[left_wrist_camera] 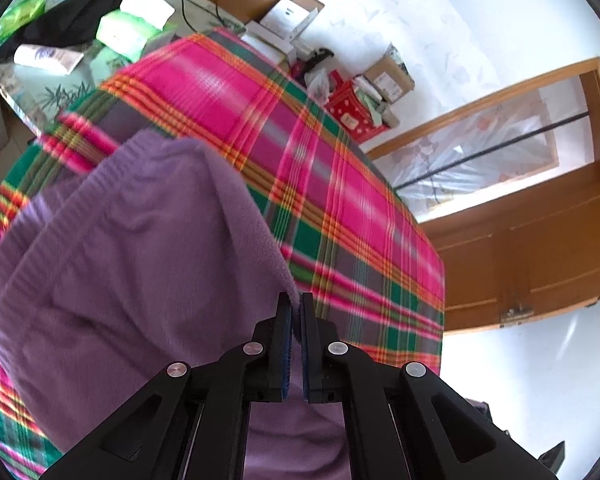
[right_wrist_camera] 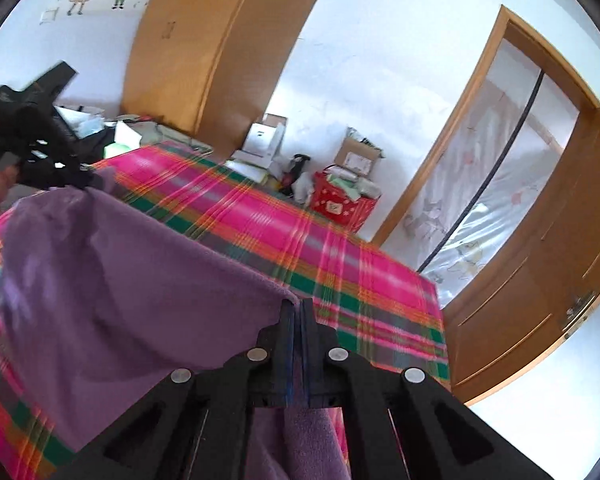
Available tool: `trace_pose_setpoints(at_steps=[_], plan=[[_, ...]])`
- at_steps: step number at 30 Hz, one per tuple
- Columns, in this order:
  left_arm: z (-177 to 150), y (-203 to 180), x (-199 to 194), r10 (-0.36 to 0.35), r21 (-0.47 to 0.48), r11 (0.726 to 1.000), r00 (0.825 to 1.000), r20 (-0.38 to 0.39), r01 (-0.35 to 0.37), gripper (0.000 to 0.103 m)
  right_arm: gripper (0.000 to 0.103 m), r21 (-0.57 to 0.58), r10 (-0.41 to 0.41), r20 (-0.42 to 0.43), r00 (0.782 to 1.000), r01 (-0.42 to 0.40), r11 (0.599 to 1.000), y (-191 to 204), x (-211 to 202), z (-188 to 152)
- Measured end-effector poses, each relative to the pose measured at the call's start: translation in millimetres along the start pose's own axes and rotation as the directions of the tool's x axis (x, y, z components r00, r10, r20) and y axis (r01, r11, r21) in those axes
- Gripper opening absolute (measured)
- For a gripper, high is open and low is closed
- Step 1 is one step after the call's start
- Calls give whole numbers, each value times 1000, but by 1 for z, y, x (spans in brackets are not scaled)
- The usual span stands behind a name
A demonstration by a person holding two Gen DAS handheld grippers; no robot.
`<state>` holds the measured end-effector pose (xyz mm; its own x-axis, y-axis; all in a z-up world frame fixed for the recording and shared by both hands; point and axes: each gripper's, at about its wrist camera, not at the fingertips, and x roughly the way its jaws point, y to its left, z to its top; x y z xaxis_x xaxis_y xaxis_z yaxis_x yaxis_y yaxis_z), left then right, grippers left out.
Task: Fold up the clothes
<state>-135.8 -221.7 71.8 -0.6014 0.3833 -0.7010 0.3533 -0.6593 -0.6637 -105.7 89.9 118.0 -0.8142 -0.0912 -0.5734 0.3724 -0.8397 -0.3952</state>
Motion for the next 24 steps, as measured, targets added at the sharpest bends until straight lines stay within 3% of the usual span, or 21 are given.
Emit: trace_pose_setpoints(at_steps=[5,9,19,24], plan=[[17,-3,4,13,-3,1000,1000,28,-13,4,2,-13,-114,3,993,114,993,1,33,17],[29,-5,12,36,-3,999,998,43,-36,4,2,-58,-224,19,974,225,973,7,57,27],[53,-2,40,96,-5,995,994,51,-96,4,2,-182,-344,-27,938,334,925,20,125,37],[56,3,52,104,10,995,994,23,-104,4,3,-213,-335,-91,938,310,927,29,149,25]])
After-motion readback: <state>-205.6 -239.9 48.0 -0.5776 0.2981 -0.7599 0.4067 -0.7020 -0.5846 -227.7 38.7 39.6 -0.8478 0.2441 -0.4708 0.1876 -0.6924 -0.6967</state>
